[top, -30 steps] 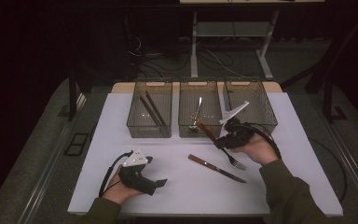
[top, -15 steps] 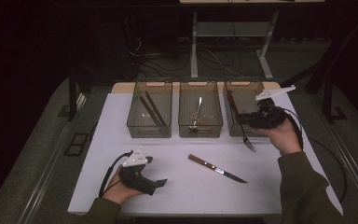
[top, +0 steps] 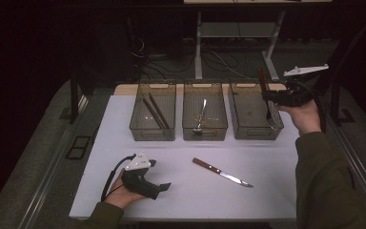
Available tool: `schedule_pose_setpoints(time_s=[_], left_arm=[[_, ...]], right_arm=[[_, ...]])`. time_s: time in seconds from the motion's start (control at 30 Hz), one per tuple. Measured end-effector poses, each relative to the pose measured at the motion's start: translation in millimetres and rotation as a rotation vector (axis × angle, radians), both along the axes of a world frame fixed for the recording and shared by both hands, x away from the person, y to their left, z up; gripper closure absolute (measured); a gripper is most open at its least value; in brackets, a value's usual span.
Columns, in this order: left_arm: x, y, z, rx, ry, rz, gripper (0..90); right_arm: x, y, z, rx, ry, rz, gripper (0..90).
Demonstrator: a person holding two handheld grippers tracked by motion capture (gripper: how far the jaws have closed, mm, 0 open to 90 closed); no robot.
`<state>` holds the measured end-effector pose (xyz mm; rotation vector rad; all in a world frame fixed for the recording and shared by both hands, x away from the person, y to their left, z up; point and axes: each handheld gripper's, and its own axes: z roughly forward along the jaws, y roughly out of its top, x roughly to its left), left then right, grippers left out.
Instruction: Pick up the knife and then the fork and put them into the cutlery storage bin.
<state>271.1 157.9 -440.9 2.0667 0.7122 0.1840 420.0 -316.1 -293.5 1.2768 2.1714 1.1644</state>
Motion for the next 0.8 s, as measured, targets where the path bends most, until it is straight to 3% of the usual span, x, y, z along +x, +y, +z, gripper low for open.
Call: schedule_pose_setpoints(time_s=[0.2, 0.33, 0.5, 0.8], left_arm=[[0.4, 0.1, -0.3, -0.004, 0.001, -0.002, 0.0], [0.3, 0.3, -0.1, -0.005, 0.001, -0.003, 0.0], [0.2, 0.4, -0.1, -0.007, 0.002, -0.003, 0.0], [0.4, -0.2, -0.5, -0.004, 0.004, -0.005, 0.0]], right_arm=[[22.0, -11.4, -8.8, -0.022, -0.022, -0.095, 77.0], [32.4, -15.6, -21.9, -0.034, -0.030, -0.129, 76.9], [39.1, -15.9, -39.9, -0.033, -0.031, -0.141, 76.9], [42.1, -16.8, -73.8, -0.052, 0.042, -0.130, 76.9]])
